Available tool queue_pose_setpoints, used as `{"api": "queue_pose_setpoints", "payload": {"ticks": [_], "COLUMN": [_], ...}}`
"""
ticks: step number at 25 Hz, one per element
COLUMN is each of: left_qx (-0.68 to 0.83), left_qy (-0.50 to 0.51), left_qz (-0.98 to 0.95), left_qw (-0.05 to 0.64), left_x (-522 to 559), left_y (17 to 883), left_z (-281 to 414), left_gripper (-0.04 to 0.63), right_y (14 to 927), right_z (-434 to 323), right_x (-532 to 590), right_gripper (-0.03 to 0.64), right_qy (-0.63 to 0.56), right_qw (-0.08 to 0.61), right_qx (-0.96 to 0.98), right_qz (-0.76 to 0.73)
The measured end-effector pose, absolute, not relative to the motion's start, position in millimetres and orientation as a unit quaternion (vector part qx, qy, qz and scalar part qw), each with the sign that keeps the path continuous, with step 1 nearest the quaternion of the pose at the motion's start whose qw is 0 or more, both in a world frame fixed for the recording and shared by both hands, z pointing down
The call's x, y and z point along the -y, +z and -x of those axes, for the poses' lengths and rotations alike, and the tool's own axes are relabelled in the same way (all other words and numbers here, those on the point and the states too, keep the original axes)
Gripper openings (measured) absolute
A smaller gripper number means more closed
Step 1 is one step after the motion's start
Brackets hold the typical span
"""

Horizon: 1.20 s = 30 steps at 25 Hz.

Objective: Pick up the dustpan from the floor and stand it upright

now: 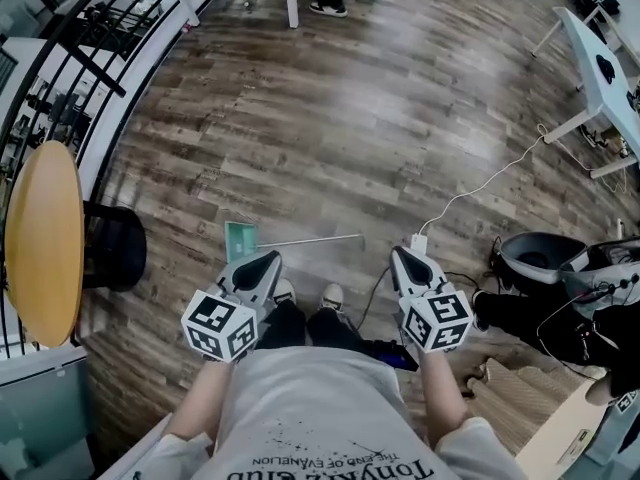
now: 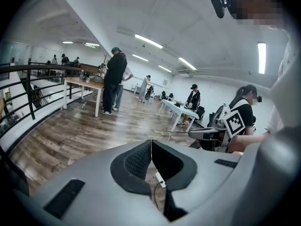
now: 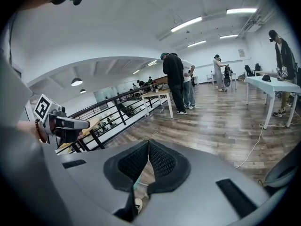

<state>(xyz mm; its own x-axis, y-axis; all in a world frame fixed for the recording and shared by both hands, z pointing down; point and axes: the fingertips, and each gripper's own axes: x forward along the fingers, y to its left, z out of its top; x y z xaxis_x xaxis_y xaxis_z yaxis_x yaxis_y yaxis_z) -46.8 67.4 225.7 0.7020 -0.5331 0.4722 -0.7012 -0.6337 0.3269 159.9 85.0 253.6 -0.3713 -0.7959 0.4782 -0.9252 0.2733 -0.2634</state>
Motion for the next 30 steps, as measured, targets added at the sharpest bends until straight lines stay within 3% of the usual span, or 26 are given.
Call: {"api": "queue_pose_setpoints", "payload": {"ticks": [17, 30], "left_qx": [0.313, 0.293], "left_qy": [0.215, 0.238], "left_qz": [-0.888, -0.880], "left_qw": [0.261, 0.286], "left_x": [2.4, 29.4], "left_y": [288.4, 403.2], "left_z": [69.7, 65.2], "left_gripper": [0.025, 0.025], "right_y": [317.1, 468.3], "right_z": [-144.9, -155.9], "right_x": [-38.4, -13.1], "right_gripper": [0.026, 0.026], "right_qy": [0.284, 0.312], "right_qw": [0.179, 0.226], "right_qx": [0.775, 0.758], "right_qz": [-0.535, -0.526]}}
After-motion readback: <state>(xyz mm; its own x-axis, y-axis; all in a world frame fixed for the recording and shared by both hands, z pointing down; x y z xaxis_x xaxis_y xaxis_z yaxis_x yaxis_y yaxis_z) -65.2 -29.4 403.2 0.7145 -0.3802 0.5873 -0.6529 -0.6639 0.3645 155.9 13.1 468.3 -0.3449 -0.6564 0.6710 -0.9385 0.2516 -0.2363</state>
